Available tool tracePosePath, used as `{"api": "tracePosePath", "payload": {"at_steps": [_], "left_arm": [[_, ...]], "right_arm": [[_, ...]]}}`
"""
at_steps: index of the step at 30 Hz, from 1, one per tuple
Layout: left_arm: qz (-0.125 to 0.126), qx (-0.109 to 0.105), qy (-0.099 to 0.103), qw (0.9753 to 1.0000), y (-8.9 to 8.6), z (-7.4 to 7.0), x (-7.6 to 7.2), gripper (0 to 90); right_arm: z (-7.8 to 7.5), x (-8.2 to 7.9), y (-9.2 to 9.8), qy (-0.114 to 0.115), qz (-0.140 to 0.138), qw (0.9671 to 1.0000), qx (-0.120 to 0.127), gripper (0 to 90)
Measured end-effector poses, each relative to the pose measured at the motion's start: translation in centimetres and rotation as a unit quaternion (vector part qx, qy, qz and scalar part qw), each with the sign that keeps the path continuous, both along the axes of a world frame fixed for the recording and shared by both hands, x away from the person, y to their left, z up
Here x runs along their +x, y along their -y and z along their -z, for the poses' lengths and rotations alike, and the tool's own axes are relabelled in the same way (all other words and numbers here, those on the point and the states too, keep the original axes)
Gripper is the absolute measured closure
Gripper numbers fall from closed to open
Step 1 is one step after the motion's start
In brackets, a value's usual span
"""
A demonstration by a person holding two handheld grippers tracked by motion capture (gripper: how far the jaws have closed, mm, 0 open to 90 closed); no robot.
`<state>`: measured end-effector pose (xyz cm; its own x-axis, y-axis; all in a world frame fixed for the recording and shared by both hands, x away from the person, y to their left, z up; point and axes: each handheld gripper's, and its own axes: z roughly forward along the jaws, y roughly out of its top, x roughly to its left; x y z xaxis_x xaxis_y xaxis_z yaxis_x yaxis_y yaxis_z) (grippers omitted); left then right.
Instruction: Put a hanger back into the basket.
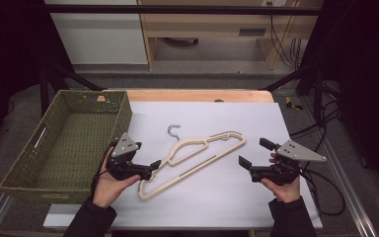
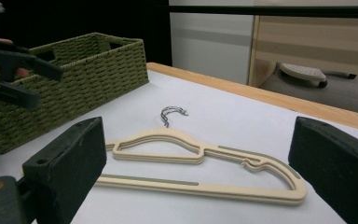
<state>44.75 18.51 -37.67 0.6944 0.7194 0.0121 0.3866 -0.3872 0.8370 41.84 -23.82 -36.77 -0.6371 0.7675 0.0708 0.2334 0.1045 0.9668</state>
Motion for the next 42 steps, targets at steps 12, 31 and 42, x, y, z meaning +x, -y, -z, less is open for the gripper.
{"api": "tracePosePath", "payload": {"at_steps": [12, 31, 42], "left_arm": [[-0.003, 0.046, -0.058, 0.9973, 1.8, 3.9, 2.5, 25.2], [0.004, 0.098, -0.122, 0.9877, 2.0, 8.2, 4.9, 53.9], [0.006, 0.115, -0.128, 0.9851, 2.2, 8.8, 5.1, 68.5]], "right_arm": [[0.1, 0.1, -0.2, -0.005, -0.001, 1.0000, -0.001, 4.6], [0.4, 0.3, -0.5, -0.009, -0.005, 0.9999, -0.011, 4.5], [0.5, 0.3, -0.7, -0.014, -0.006, 0.9998, -0.012, 4.5]]}}
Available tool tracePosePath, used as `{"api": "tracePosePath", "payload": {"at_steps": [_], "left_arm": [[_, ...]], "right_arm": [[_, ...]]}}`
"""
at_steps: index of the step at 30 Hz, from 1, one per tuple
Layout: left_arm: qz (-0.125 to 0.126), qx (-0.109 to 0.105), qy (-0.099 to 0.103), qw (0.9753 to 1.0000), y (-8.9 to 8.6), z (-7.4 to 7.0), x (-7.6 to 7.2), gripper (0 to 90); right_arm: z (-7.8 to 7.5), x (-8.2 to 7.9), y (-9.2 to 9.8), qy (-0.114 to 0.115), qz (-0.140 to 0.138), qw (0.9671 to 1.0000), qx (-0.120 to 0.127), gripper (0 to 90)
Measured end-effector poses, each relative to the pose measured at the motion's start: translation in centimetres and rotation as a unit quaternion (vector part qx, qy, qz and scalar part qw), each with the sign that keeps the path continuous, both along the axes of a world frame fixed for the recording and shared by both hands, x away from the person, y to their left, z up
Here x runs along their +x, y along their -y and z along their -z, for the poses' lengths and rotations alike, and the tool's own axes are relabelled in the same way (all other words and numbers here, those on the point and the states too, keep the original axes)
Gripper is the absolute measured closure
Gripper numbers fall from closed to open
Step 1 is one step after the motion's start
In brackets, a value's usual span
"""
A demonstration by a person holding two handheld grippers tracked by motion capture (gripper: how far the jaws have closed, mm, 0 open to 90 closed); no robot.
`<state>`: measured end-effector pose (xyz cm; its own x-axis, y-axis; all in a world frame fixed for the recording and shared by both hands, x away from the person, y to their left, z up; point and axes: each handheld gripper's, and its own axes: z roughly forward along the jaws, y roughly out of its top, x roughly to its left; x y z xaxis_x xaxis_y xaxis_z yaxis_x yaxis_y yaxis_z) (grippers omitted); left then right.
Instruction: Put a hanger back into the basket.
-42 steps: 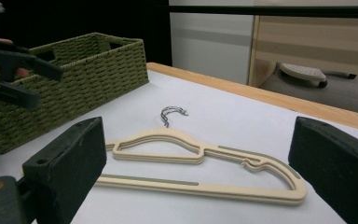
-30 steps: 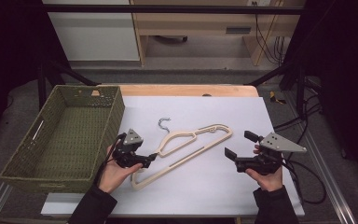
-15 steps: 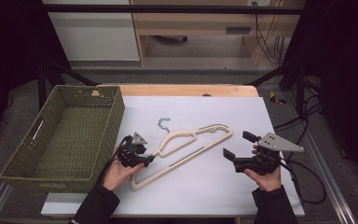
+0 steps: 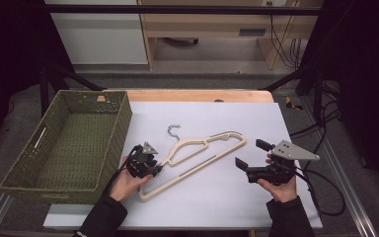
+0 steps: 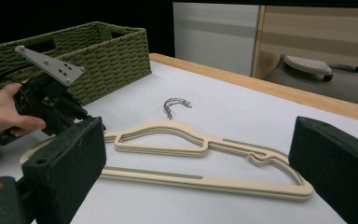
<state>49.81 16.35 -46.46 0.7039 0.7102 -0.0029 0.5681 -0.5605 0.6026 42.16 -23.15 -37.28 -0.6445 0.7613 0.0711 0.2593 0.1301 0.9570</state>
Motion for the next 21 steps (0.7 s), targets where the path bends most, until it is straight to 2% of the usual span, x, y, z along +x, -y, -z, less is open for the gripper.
{"api": "tracePosePath", "payload": {"at_steps": [3, 5, 12, 17, 18, 19, 21], "left_arm": [[0.013, -0.003, -0.010, 0.9999, 0.1, -0.1, 0.0, 77.9], [0.017, 0.002, -0.008, 0.9998, 0.1, -0.2, 0.0, 78.3], [0.016, -0.005, -0.007, 0.9998, -0.1, -0.7, -0.2, 78.8], [0.013, -0.013, 0.012, 0.9998, -0.2, -1.4, -0.6, 79.1], [0.014, -0.007, 0.024, 0.9996, -0.1, -1.7, -0.9, 79.2], [0.014, -0.007, 0.024, 0.9996, -0.1, -1.7, -0.9, 79.3], [0.015, -0.004, 0.037, 0.9992, 0.0, -2.0, -1.2, 79.4]], "right_arm": [[0.1, 0.1, -0.2, -0.002, -0.001, 1.0000, -0.001, 4.5], [0.2, 0.1, -0.2, -0.002, -0.004, 1.0000, -0.003, 4.5], [0.2, 0.2, -0.3, -0.006, -0.002, 1.0000, -0.003, 4.5], [0.4, 0.3, -0.5, -0.007, -0.004, 0.9999, -0.005, 4.6], [0.5, 0.4, -0.6, -0.009, -0.007, 0.9999, -0.007, 4.6], [0.5, 0.4, -0.6, -0.011, -0.008, 0.9999, -0.007, 4.7], [0.5, 0.5, -0.8, -0.013, -0.011, 0.9999, -0.005, 5.5]]}}
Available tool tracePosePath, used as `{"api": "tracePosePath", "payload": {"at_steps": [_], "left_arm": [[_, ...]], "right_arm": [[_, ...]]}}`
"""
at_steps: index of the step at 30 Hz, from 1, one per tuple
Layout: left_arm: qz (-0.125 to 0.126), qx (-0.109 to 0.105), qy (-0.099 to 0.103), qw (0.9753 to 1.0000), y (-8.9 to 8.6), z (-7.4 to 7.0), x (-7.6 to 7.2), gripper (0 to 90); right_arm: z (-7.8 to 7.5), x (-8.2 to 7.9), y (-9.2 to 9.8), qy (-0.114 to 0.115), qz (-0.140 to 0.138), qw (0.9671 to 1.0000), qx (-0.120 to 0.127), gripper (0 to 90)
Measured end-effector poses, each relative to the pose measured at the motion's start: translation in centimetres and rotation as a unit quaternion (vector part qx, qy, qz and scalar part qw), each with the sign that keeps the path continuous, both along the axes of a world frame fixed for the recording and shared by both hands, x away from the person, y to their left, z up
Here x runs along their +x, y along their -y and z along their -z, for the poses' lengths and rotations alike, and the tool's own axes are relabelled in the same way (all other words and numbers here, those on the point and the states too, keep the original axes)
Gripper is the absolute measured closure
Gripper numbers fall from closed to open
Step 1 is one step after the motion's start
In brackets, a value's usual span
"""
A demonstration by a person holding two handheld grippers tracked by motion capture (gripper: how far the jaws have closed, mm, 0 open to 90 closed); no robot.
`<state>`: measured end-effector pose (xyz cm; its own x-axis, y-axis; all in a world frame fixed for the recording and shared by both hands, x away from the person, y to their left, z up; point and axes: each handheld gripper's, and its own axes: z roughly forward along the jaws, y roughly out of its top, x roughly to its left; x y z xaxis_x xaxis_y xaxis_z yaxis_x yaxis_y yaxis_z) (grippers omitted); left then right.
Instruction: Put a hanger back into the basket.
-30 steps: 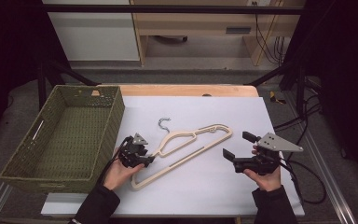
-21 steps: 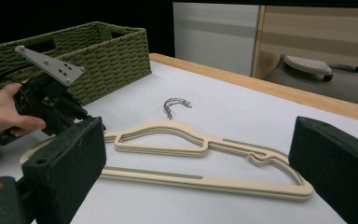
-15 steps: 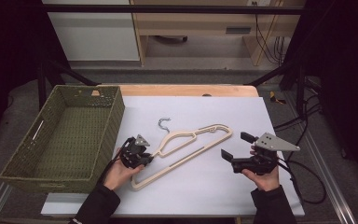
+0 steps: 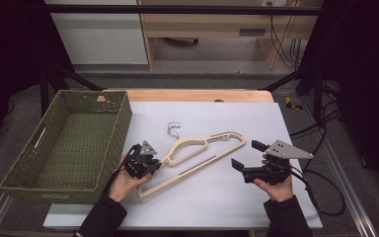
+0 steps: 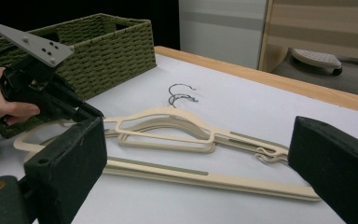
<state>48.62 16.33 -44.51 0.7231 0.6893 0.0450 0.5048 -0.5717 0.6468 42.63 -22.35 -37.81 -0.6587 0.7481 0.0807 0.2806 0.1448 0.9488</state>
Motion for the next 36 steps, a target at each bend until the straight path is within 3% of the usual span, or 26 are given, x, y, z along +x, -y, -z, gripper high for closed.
{"api": "tracePosePath", "payload": {"at_steps": [8, 16, 17, 18, 25, 26, 28, 36], "left_arm": [[-0.007, -0.004, 0.053, 0.9986, 0.5, -1.6, -1.6, 79.4], [-0.001, 0.010, 0.065, 0.9978, 1.1, -2.3, -2.6, 79.4], [0.003, 0.021, 0.066, 0.9976, 1.1, -2.5, -2.8, 79.4], [-0.006, 0.009, 0.070, 0.9975, 1.4, -2.4, -2.9, 79.4], [-0.004, 0.011, 0.078, 0.9969, 1.5, -2.8, -3.4, 79.4], [0.003, 0.023, 0.083, 0.9962, 1.4, -3.2, -3.6, 79.4], [0.003, 0.022, 0.086, 0.9960, 1.4, -3.3, -3.7, 79.4], [0.003, 0.020, 0.104, 0.9944, 1.8, -3.8, -4.5, 79.4]], "right_arm": [[0.3, 1.0, -2.0, -0.008, -0.018, 0.9998, -0.008, 8.4], [0.8, 4.1, -6.0, -0.038, -0.021, 0.9989, -0.020, 12.2], [0.8, 4.5, -6.4, -0.039, -0.021, 0.9988, -0.019, 12.4], [0.9, 4.9, -6.9, -0.040, -0.019, 0.9989, -0.014, 13.4], [1.0, 7.1, -9.4, -0.054, -0.013, 0.9983, -0.019, 14.9], [1.0, 7.3, -9.6, -0.055, -0.015, 0.9982, -0.016, 15.1], [1.0, 7.5, -9.8, -0.054, -0.017, 0.9983, -0.017, 16.0], [1.8, 9.5, -12.0, -0.068, -0.019, 0.9967, -0.039, 23.5]]}}
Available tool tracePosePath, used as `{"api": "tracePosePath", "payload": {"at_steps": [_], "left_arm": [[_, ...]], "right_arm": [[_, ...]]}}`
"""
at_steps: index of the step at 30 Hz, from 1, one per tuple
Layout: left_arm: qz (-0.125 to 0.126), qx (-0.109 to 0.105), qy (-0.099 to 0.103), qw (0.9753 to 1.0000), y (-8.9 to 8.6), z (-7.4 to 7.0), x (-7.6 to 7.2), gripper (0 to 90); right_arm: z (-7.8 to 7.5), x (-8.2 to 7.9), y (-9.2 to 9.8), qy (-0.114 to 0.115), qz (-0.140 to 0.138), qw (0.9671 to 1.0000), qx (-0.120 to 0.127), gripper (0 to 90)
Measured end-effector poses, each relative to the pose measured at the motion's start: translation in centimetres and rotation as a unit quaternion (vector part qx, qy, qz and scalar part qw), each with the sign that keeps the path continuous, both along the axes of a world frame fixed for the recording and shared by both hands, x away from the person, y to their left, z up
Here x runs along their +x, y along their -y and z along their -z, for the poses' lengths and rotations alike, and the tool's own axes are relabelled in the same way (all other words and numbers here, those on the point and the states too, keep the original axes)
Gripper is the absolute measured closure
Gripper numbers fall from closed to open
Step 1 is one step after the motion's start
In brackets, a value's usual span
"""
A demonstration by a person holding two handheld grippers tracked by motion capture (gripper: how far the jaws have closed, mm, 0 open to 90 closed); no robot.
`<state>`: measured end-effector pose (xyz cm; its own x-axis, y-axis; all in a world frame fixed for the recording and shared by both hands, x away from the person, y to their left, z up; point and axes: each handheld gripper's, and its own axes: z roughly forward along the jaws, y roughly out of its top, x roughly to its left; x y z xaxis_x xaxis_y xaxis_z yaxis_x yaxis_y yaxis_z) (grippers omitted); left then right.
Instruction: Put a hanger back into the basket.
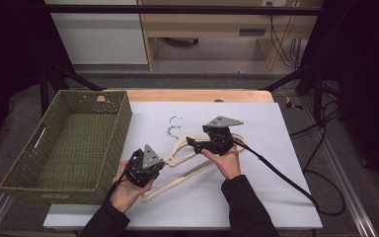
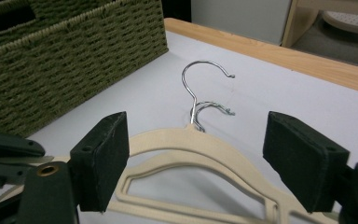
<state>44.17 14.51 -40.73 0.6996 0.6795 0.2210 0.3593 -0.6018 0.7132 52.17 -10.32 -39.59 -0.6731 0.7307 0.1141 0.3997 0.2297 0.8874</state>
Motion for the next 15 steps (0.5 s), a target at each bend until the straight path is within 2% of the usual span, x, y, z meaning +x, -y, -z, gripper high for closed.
{"api": "tracePosePath", "payload": {"at_steps": [2, 3, 6, 9, 13, 15], "left_arm": [[0.000, 0.000, 0.001, 1.0000, 0.0, 0.0, -0.1, 79.4], [0.000, 0.000, 0.002, 1.0000, 0.1, -0.1, -0.1, 79.5], [-0.001, -0.004, 0.008, 1.0000, 0.2, -0.2, -0.3, 79.5], [0.005, -0.003, 0.002, 1.0000, 0.2, -0.2, -0.4, 79.5], [0.000, -0.001, 0.011, 0.9999, 0.3, -0.2, -0.4, 79.5], [0.002, -0.002, 0.008, 1.0000, 0.3, -0.2, -0.4, 79.5]], "right_arm": [[0.1, 0.2, -0.3, -0.002, -0.002, 1.0000, -0.004, 24.5], [0.4, 0.7, -1.0, -0.007, -0.002, 1.0000, 0.000, 26.8], [0.7, 1.5, -1.9, -0.013, -0.004, 0.9999, -0.010, 30.2], [1.0, 2.5, -2.7, -0.022, 0.007, 0.9997, -0.009, 36.1], [1.4, 3.5, -3.2, -0.028, 0.008, 0.9995, -0.010, 42.2], [1.7, 4.1, -3.6, -0.038, 0.015, 0.9991, -0.009, 46.1]]}}
